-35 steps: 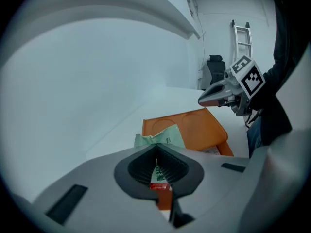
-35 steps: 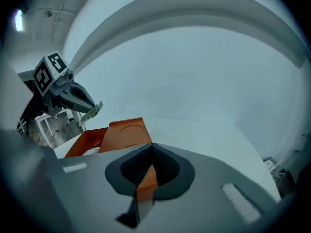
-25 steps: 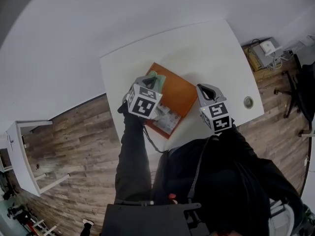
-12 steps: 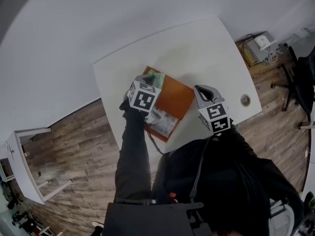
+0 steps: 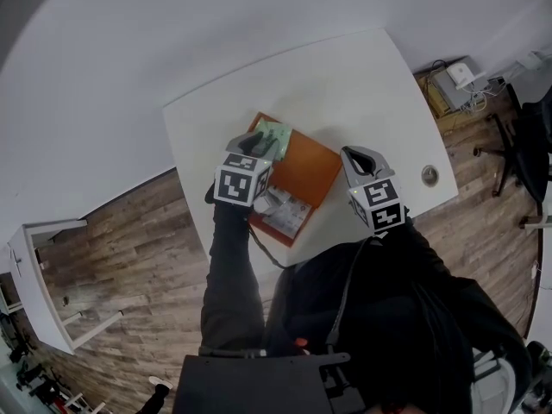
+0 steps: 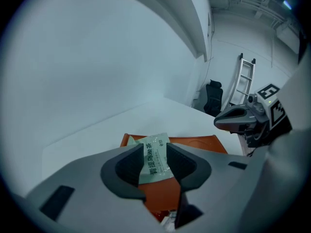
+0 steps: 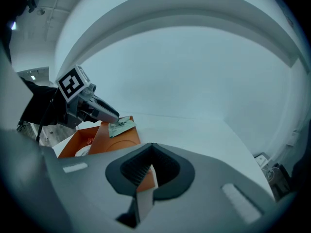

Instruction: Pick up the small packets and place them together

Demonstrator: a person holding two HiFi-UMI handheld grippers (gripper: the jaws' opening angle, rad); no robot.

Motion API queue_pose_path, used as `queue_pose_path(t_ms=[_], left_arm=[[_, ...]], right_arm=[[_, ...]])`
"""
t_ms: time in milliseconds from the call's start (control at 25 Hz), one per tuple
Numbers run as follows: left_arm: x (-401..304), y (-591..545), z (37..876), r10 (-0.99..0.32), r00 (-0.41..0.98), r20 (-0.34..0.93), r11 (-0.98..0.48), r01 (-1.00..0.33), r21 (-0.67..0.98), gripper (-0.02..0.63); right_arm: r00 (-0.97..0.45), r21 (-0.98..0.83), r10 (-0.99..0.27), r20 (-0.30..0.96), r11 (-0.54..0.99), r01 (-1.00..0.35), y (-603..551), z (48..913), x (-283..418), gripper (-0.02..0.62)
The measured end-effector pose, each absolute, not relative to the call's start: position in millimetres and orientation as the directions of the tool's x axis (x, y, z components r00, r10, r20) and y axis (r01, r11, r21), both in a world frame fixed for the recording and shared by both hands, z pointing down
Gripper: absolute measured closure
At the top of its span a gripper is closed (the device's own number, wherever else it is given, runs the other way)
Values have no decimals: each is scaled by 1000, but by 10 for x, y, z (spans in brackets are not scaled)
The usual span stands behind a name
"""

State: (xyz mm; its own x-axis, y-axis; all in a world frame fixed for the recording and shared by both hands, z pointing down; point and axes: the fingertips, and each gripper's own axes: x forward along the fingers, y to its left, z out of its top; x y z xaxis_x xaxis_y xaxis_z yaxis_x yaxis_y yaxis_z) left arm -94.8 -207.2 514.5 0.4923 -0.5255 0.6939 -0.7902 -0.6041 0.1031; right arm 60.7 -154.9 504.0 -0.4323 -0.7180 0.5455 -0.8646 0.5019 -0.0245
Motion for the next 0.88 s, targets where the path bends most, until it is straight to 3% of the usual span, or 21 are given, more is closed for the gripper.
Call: queue_pose_path(t_ms=[240, 440, 560, 880], left_arm=[[-1293, -1620, 4886, -553, 516, 654, -564, -810, 161, 465], [-1505, -1151, 5039, -532, 475, 701, -527, -834, 166, 460], [-1487, -922, 5185, -500, 466, 730, -513, -838, 183, 418], [-1371, -681, 5637, -376, 400, 836, -590, -799, 116, 364]], right_arm=[[-458, -33, -706, 540, 526, -850, -1523, 5033, 515, 600], [-485, -39, -696, 530, 551, -833, -1506, 5036, 408, 600], [-496, -41, -692, 524, 562, -826, -1497, 5025, 361, 600], [-512, -48, -684, 520, 575, -817, -1485, 5041, 298, 598]])
